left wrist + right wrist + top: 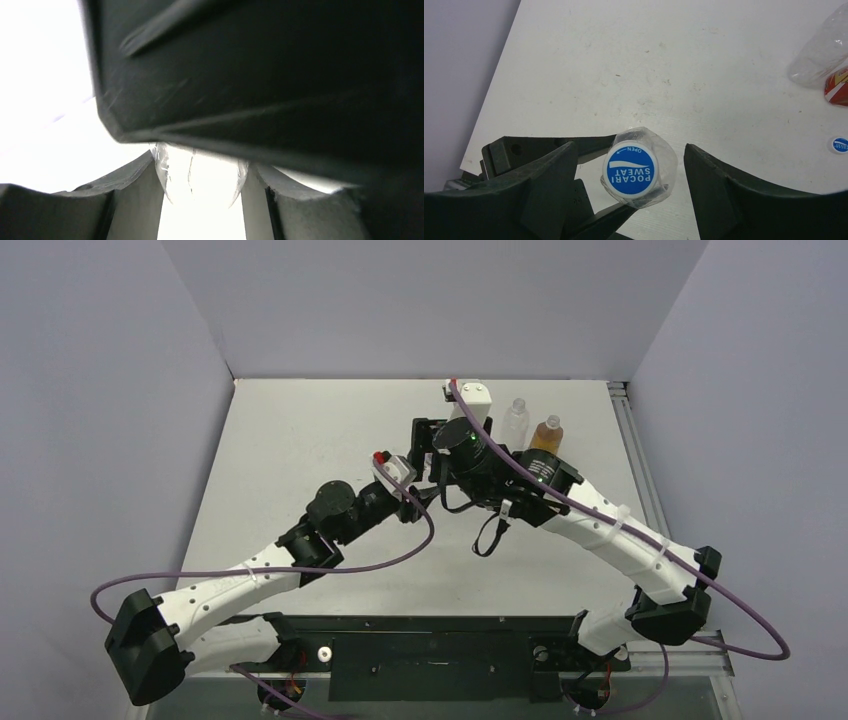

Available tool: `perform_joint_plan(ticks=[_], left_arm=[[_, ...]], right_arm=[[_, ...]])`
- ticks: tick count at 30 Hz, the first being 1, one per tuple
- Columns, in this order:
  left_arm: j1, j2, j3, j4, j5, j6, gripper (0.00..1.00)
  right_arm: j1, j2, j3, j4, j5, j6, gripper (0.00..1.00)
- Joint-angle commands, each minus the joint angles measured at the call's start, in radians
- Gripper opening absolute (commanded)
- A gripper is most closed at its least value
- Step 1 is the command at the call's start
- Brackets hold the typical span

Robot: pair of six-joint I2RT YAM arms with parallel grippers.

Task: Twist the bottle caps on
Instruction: Screw the bottle cap onto the plastic bottle.

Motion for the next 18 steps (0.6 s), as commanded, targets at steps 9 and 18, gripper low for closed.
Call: perform_joint_plan(ticks=[9, 18], left_arm=[[0.100, -0.084, 0.026, -0.016, 0.381, -0.147, 0.00], [0.140, -0.108, 0.031, -0.051, 0.570, -0.225, 0.00]], right_arm=[[0.000, -0.248, -0.144, 0.166, -0.144, -0.208, 0.77], [-0.002, -0.423, -0.289, 0.262, -0.370, -0.399, 0.74]])
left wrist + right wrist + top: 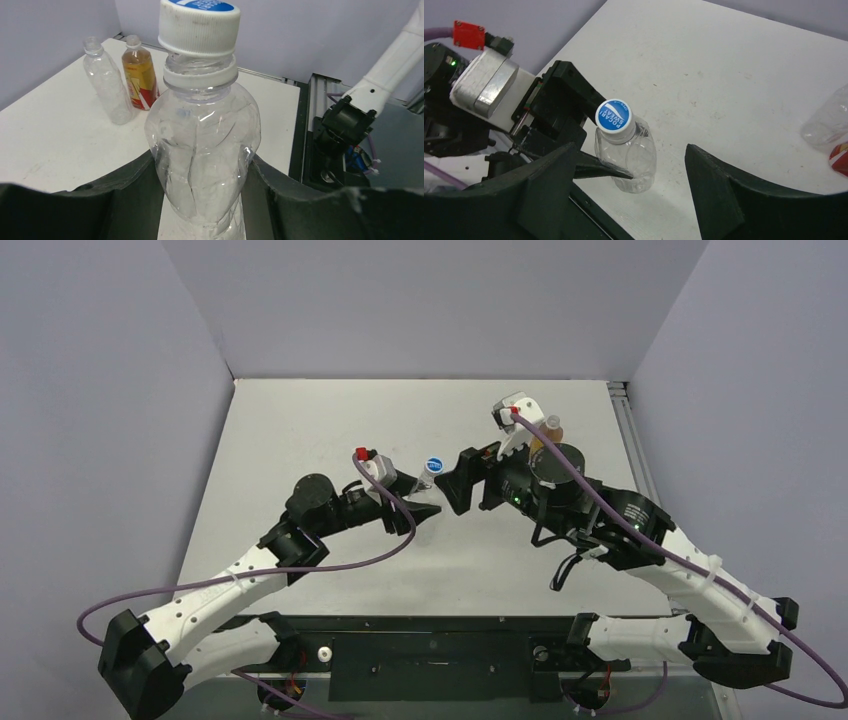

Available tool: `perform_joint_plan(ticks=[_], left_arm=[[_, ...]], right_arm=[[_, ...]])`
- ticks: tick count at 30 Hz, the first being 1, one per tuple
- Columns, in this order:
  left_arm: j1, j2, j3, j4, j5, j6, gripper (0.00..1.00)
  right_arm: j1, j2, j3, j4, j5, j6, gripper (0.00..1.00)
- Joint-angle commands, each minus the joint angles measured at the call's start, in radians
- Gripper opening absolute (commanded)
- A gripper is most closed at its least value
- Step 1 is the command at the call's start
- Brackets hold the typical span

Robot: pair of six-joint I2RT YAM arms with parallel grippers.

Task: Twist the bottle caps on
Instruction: Screw the bottle cap onto the plastic bottle.

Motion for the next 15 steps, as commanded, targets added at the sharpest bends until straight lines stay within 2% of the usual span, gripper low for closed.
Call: perform_joint_plan(ticks=[1, 4, 9, 15], left_arm=[[0.029, -0.031, 0.035, -0.002, 0.163, -0.068, 0.00], [0.045, -0.038, 0.046, -0.019, 0.247, -0.108, 0.00], [0.070, -0.040, 0.072, -0.034, 0.359, -0.172, 0.00], [0.074, -0.049, 0.087, -0.066, 0.428, -0.187, 0.00]], right_arm=[[-0.003, -0.083, -0.060, 0.100, -0.166, -0.153, 0.72], [-0.010, -0.098, -0.067, 0.100, -0.274, -0.192, 0.65], [-0.013, -0.067, -0.032, 0.066, -0.357, -0.249, 0.55], [-0.016, -0.020, 0.018, 0.037, -0.370, -0.271, 0.52]])
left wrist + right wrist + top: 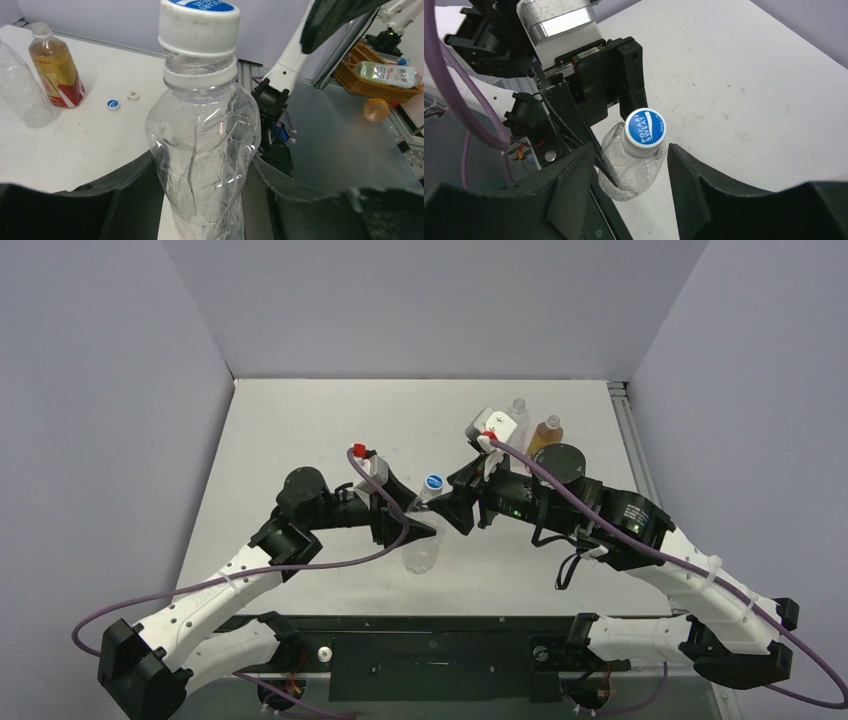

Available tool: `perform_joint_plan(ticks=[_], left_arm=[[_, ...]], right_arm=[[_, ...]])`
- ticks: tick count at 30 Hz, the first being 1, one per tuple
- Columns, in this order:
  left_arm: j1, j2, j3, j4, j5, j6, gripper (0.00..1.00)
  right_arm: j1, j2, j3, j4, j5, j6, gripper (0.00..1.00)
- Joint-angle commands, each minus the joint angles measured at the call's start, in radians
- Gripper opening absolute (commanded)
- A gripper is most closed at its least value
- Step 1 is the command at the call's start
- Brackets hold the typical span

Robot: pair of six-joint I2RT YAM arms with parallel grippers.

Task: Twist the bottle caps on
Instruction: Screw the bottle cap onto the plastic bottle.

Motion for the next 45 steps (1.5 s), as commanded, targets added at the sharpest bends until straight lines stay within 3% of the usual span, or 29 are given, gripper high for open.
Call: perform_joint_plan(ticks=[1, 20, 34, 45], left_arm=[[0.008, -0.034, 0.055, -0.006, 0.099, -0.035, 0.00], [0.015, -0.029, 0.070, -0.030, 0.121, -0.032, 0.00], [0.013, -0.034, 0.064, -0.025, 0.129, -0.017, 0.00], [0.012, -0.083, 0.052, -0.025, 0.044, 0.061, 0.00]], right_arm=[[-0.010, 0.025, 0.058, 0.005, -0.035, -0.049, 0.52], [-0.020, 0.059, 0.082, -0.001, -0.058, -0.046, 0.46], [-0.029, 0.086, 0.087, -0.007, -0.079, -0.025, 0.18], [-0.124, 0.111, 0.082, -0.024, -0.221, 0.076, 0.08]])
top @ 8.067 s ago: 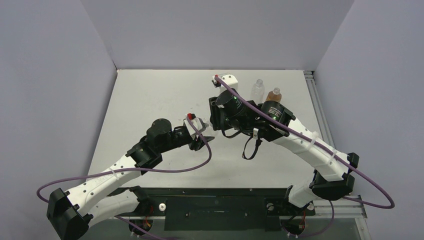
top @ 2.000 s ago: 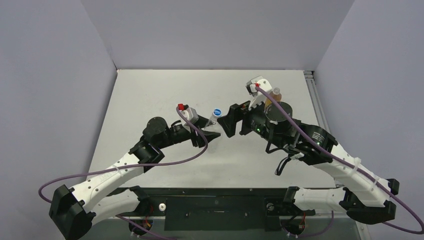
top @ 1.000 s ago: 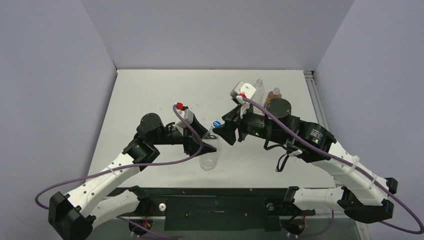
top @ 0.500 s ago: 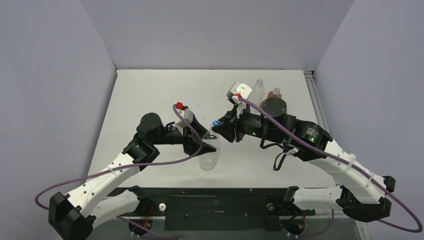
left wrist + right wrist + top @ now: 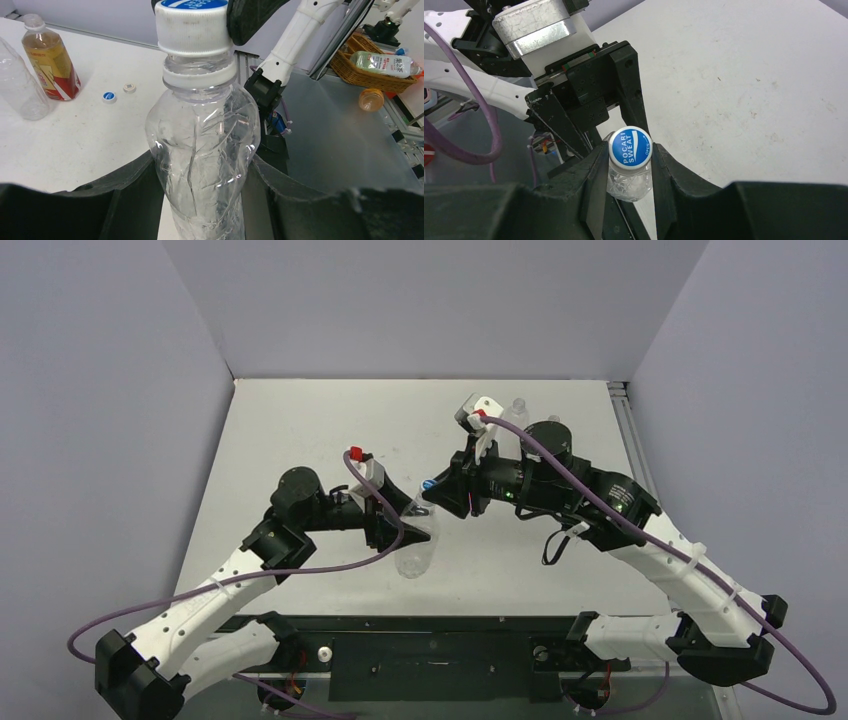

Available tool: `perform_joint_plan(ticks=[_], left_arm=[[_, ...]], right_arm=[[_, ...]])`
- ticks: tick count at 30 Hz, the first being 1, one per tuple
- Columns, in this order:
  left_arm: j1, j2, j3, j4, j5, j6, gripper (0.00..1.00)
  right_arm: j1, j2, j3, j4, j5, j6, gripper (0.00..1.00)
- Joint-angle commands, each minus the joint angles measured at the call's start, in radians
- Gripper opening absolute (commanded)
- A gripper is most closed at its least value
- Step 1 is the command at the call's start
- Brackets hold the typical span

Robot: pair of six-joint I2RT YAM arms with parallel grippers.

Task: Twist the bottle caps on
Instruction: Screw the bottle cap onto the plastic bottle.

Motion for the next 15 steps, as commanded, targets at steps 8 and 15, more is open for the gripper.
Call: perform_joint_plan(ticks=[8, 15], left_arm=[[-0.008, -0.042, 0.047, 0.046, -0.087, 0.097, 0.00], [-0.026, -0.045, 0.053, 0.036, -0.357, 0.160, 0.00]], right_arm=[[-0.020, 0.060, 0.017, -0.028, -0.002, 0.084, 0.06], [-0.009, 0.112, 0.074, -0.119, 0.173, 0.143, 0.04]])
